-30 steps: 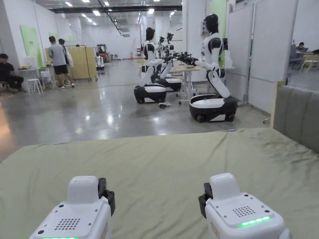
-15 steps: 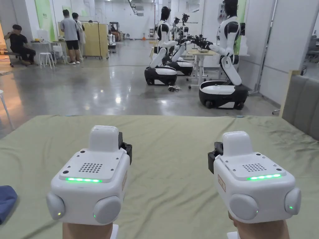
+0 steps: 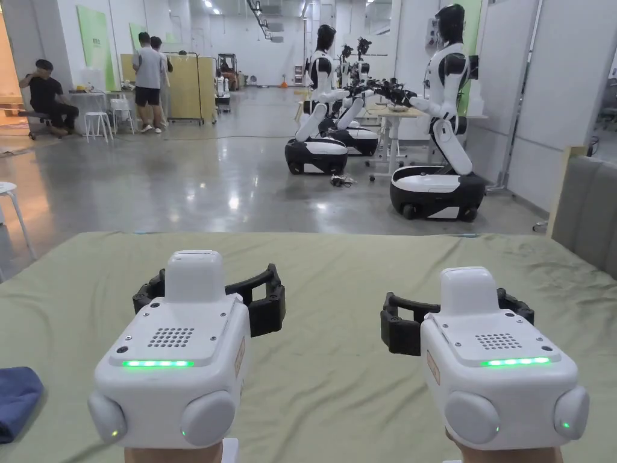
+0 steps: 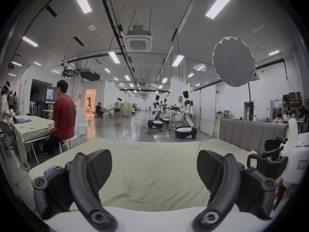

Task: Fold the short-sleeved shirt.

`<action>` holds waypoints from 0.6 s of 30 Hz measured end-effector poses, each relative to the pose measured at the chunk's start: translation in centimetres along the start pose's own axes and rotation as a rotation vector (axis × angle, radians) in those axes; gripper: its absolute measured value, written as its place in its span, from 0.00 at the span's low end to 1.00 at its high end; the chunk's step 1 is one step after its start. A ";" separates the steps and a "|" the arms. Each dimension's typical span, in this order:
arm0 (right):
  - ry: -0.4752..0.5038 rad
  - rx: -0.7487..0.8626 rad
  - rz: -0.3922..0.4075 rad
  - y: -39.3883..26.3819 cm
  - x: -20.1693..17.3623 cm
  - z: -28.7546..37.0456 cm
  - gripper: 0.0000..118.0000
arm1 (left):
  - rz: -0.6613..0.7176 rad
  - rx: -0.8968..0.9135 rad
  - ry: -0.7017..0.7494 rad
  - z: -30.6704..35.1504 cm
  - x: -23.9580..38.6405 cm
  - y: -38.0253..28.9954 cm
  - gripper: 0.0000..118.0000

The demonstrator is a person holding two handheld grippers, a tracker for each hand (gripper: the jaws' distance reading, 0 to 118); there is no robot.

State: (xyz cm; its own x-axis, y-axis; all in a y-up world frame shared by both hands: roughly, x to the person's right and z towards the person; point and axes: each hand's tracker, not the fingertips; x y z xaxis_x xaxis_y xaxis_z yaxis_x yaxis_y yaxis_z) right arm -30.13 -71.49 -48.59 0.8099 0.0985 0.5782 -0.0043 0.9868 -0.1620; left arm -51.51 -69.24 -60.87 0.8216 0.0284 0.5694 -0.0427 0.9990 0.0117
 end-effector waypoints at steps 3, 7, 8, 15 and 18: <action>0.013 0.005 0.008 0.0 -0.1 0.1 0.99 | -0.002 -0.014 0.013 0.1 0.1 0.2 0.96; -0.017 -0.013 0.015 0.5 -0.5 0.1 0.99 | -0.022 -0.029 0.007 0.2 0.3 0.3 0.96; -0.014 -0.015 0.002 0.6 -0.3 0.1 0.99 | -0.031 -0.029 0.006 0.2 0.4 0.2 0.96; -0.009 -0.032 0.021 1.2 -0.8 0.1 1.00 | -0.050 -0.040 0.003 0.4 0.4 0.2 0.96; 0.001 -0.008 0.024 1.0 -0.8 0.2 1.00 | -0.055 -0.033 0.021 0.4 0.3 0.2 0.96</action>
State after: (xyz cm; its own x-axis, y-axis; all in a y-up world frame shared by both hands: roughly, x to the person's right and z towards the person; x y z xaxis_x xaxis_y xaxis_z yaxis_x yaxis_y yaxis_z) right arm -30.88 -70.55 -49.09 0.8101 0.1222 0.5735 -0.0194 0.9831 -0.1822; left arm -51.51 -69.09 -60.35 0.8339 -0.0264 0.5513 0.0215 0.9997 0.0153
